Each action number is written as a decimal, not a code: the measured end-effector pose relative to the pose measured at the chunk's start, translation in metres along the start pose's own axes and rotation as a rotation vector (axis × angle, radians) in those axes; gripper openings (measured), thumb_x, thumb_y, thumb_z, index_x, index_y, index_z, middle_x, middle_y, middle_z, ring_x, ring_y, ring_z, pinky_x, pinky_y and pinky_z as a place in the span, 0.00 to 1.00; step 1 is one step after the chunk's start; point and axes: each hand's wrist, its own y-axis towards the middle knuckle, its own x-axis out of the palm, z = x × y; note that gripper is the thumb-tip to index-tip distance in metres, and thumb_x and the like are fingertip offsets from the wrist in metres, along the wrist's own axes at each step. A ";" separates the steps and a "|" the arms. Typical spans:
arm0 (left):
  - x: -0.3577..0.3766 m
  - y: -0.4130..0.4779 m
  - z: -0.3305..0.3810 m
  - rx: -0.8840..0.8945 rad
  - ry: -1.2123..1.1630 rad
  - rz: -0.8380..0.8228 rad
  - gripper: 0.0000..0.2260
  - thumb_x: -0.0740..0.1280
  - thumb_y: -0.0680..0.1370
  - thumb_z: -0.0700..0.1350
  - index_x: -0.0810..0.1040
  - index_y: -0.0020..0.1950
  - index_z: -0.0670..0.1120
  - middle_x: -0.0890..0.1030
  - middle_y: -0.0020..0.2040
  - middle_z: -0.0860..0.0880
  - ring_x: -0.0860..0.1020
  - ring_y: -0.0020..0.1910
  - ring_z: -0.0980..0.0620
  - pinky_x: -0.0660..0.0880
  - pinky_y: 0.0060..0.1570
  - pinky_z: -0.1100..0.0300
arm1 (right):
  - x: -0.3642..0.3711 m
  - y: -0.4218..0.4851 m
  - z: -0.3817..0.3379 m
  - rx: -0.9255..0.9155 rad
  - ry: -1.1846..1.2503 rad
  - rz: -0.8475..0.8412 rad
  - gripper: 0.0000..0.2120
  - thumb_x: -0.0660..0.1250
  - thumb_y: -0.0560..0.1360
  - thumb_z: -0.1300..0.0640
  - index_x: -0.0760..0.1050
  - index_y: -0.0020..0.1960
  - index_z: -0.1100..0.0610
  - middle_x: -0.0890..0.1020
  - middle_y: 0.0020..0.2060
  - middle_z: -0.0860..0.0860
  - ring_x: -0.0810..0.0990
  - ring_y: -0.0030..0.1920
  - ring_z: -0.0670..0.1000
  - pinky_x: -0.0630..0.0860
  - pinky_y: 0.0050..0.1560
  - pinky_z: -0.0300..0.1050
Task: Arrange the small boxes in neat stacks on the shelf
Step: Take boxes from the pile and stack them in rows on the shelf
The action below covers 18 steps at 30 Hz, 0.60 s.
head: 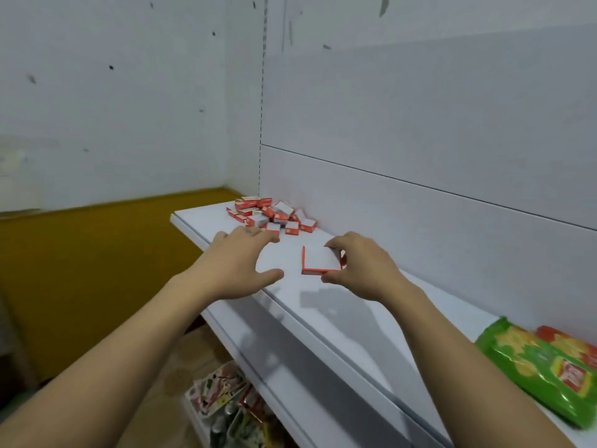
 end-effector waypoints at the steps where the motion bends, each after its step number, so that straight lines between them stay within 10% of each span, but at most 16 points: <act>1: -0.002 -0.002 -0.012 -0.011 0.001 0.003 0.28 0.61 0.75 0.65 0.62 0.72 0.57 0.66 0.74 0.53 0.64 0.72 0.51 0.62 0.69 0.46 | 0.004 0.007 -0.010 -0.008 -0.002 0.002 0.22 0.74 0.69 0.47 0.75 0.61 0.48 0.75 0.52 0.46 0.75 0.50 0.49 0.74 0.48 0.46; 18: 0.019 0.050 -0.144 0.097 -0.098 -0.063 0.28 0.61 0.75 0.65 0.62 0.72 0.58 0.66 0.73 0.53 0.64 0.71 0.51 0.62 0.70 0.47 | 0.053 0.092 -0.064 0.209 -0.024 -0.004 0.28 0.75 0.68 0.50 0.73 0.66 0.51 0.74 0.55 0.50 0.74 0.53 0.52 0.73 0.55 0.45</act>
